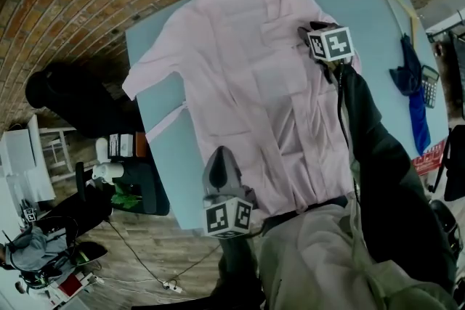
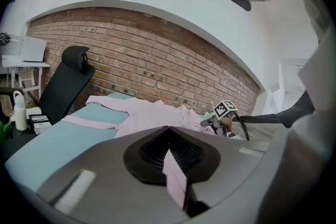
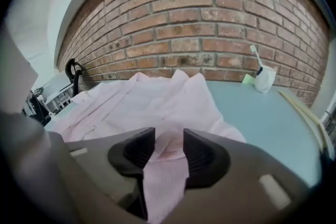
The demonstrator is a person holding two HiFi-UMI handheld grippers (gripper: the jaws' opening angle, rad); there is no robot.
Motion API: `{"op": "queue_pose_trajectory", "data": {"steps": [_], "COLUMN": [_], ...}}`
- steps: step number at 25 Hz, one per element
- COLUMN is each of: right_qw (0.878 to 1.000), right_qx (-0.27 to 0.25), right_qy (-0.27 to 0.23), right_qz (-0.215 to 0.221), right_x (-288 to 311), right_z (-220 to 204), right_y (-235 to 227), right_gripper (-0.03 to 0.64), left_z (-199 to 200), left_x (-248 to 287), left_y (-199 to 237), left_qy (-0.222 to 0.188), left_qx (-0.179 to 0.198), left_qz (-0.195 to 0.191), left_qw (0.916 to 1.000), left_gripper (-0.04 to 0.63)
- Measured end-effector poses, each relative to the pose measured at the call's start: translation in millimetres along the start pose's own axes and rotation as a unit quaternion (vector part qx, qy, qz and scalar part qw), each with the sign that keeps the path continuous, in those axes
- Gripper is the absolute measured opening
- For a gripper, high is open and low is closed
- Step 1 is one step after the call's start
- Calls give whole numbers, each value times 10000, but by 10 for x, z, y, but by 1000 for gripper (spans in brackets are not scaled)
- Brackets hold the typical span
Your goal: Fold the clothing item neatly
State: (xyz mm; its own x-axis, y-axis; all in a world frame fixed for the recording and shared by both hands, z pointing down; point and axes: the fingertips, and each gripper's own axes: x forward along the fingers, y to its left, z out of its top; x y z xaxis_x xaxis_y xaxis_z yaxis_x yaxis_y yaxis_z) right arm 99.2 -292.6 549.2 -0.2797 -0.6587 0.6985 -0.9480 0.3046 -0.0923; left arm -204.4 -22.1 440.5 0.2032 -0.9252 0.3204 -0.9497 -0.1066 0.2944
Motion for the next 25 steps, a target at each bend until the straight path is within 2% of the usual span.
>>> {"op": "queue_pose_trajectory", "data": {"steps": [3, 5, 8, 13, 15, 18, 19, 21, 22, 24, 25], "right_qw": [9993, 9995, 9984, 9871, 9797, 9567, 9443, 9110, 8976, 8867, 8842], "right_qx": [15, -76, -548, -1385, -1708, -2434, -2811, -3625, -3913, -4158, -4209], "right_qy": [313, 286, -99, -751, -877, -1175, -1346, -1727, -1756, -1457, -1272], "right_qz": [178, 143, 48, 275, 581, 1081, 1058, 942, 1020, 1405, 1579], "right_x": [106, 89, -94, -473, -575, -735, -775, -858, -887, -897, -906], "right_z": [-139, -146, -25, 380, 518, 568, 545, 424, 301, -31, -197], "right_y": [54, 57, 75, 381, 704, 1517, 1803, 2330, 2564, 2929, 3045], "right_gripper": [158, 145, 9, 8, 8, 8, 11, 38, 89, 190, 195], "left_z": [-19, -26, -39, -45, -32, -39, -42, -39, -36, -37, -41], "left_x": [15, 35, 63, 93, 88, 89, 93, 98, 100, 106, 104], "left_y": [-67, -89, -82, -103, -100, -68, -47, -27, -38, -76, -96], "left_qy": [10, 25, 21, 12, -11, -11, -5, -6, -12, -16, -12], "left_qx": [8, 25, -13, -47, -75, -108, -122, -149, -163, -195, -209], "left_qz": [-24, -47, -21, -53, -43, -41, -33, -38, -68, -173, -234], "left_qw": [10000, 10000, 10000, 10000, 10000, 9999, 9999, 9999, 9998, 9997, 9995], "left_gripper": [8, 8, 8, 8, 8, 8, 8, 8, 8, 8, 8]}}
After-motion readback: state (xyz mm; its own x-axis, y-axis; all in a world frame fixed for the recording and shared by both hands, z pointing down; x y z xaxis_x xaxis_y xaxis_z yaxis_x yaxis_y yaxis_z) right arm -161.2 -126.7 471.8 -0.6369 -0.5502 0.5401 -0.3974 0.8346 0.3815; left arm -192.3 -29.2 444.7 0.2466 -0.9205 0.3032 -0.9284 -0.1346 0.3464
